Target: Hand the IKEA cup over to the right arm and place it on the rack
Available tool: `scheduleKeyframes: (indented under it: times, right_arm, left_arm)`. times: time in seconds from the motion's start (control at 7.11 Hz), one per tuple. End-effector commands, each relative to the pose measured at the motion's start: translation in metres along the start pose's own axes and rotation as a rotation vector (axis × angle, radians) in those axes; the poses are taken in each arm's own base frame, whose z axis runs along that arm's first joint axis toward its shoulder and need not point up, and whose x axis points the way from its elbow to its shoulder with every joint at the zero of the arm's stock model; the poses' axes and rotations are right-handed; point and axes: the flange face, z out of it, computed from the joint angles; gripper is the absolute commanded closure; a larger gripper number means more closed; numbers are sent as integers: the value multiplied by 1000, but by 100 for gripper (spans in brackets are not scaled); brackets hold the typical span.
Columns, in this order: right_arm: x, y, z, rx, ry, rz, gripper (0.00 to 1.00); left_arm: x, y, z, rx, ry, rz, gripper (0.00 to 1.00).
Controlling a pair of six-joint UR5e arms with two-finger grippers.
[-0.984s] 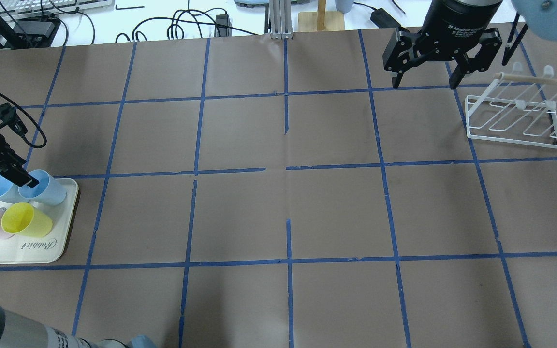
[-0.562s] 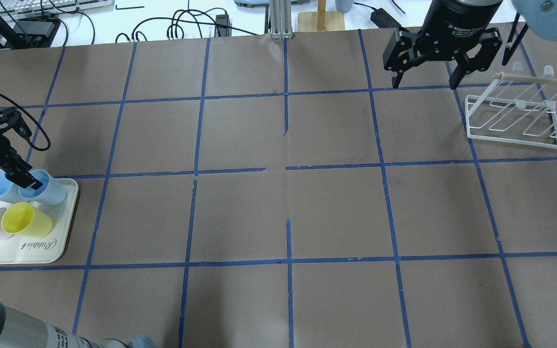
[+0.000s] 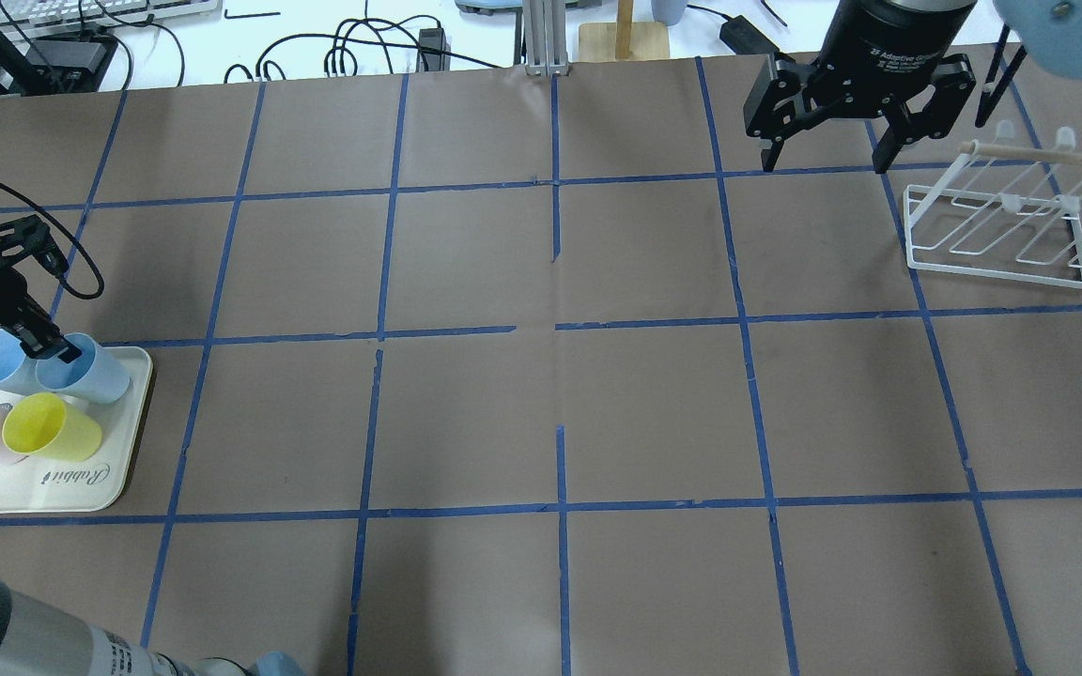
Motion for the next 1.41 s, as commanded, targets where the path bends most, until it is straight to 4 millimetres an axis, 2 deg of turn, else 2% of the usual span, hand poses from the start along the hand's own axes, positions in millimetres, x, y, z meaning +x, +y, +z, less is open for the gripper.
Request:
scheduleKeyframes:
  times: [0.0,0.28,0.42,0.56,0.7,0.98,1.27]
  right_arm:
    - [0,0,0,1,0,-1,0]
    - [1,-1,1,0,1,-1,0]
    - [1,-1,1,2,0,-3,0]
    - [1,-1,0,3,0,-3,0]
    - [1,-2,0,5,0,-3,0]
    - [5,-4,0,3,-8,6,0]
    - [33,-11,-7,2,-17,28,0]
  left_arm:
    - [12,-18,-24,72,30,-10,100]
    - [24,-36,-73,163,127,-162,100]
    - [40,-60,-96,181,164,-243,100]
    - [63,-91,-120,211,203,-334,100]
    - [89,-124,-136,257,268,-434,100]
    - [146,-179,-164,373,501,-664,100]
    - [195,-219,-180,444,788,-845,100]
